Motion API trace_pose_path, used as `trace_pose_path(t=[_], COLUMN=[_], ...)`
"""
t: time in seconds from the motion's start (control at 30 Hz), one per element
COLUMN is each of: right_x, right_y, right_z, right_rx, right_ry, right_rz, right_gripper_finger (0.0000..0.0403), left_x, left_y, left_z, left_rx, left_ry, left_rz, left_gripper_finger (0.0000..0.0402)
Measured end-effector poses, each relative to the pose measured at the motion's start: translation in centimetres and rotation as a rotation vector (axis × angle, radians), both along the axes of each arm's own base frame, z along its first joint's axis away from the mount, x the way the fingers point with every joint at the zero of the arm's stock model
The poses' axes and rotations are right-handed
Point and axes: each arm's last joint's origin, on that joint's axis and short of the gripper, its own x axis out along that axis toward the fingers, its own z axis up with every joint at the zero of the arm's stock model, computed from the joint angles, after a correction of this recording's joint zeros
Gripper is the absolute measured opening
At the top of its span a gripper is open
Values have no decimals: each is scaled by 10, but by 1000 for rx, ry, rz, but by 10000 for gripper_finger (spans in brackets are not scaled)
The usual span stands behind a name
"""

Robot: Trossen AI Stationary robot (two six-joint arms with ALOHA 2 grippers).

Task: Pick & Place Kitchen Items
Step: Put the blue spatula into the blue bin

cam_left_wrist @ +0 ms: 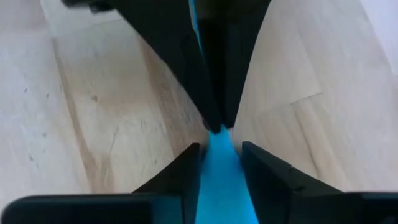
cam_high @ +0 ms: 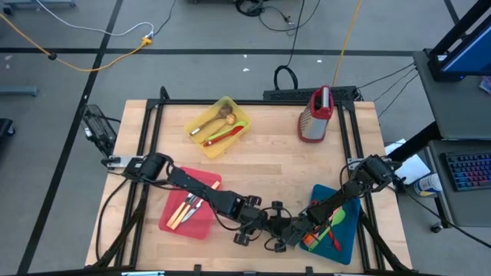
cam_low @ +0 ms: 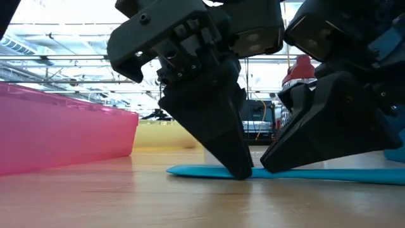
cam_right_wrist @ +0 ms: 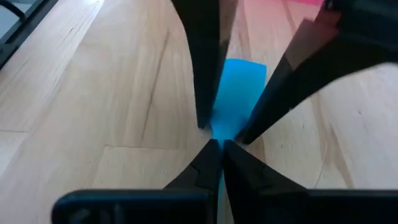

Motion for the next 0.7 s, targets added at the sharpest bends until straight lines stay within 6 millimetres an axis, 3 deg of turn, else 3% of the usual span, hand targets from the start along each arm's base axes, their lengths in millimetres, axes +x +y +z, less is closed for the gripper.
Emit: trace_pose_path(t=[0.37, 0.7], right_x=[-5, -17], right_y=[-2, 2], right_z=[30, 45], right_rx=[7, 68], right_ry=[5, 99], right_rz=[85, 177], right_gripper_finger=[41, 123], left_x=[2, 4], left_y=[-2, -3], left_z=[1, 5], left_rx=[-36, -59], left_ry=[-11, -39], left_rz=[-15, -13], left_gripper_finger=[44, 32])
